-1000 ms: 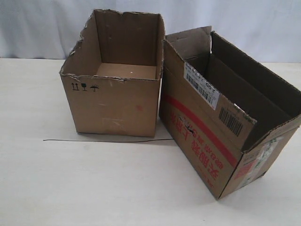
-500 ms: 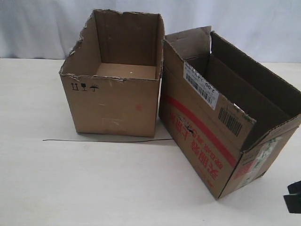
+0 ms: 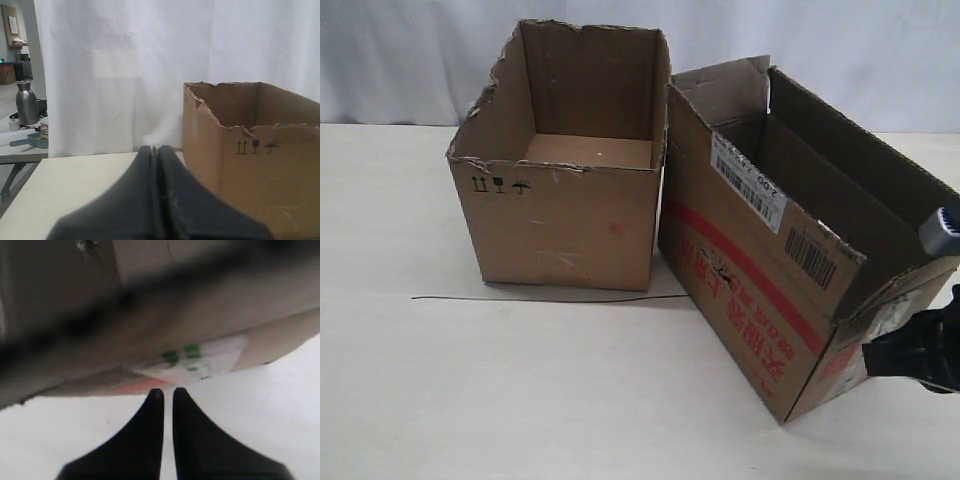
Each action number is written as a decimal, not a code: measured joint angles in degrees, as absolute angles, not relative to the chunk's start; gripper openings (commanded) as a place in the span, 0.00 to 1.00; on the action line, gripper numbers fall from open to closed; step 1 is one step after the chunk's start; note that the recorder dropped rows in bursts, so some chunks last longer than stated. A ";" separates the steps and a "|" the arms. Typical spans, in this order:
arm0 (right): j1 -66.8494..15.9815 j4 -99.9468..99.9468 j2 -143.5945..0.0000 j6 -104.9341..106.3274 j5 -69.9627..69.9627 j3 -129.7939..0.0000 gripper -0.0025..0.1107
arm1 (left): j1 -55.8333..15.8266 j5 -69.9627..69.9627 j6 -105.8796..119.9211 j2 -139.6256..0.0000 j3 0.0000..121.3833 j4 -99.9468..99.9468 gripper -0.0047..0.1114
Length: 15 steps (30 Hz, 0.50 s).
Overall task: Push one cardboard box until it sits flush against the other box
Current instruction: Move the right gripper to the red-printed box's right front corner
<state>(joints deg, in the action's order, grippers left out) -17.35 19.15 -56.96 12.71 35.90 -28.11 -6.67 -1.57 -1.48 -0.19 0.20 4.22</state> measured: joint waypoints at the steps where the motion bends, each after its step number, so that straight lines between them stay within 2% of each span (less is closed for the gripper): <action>1: -17.35 19.77 -57.21 12.71 35.16 -28.11 0.07 | -6.67 -1.57 -1.48 -0.19 0.20 4.22 0.04; 15: -17.35 27.35 -64.25 17.15 26.60 -28.11 0.07 | -6.67 -1.45 -1.48 -0.19 0.20 4.22 0.04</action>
<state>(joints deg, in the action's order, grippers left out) -17.35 27.35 -64.25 17.15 26.60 -28.11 -6.67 -1.45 -1.48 -0.19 0.20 4.22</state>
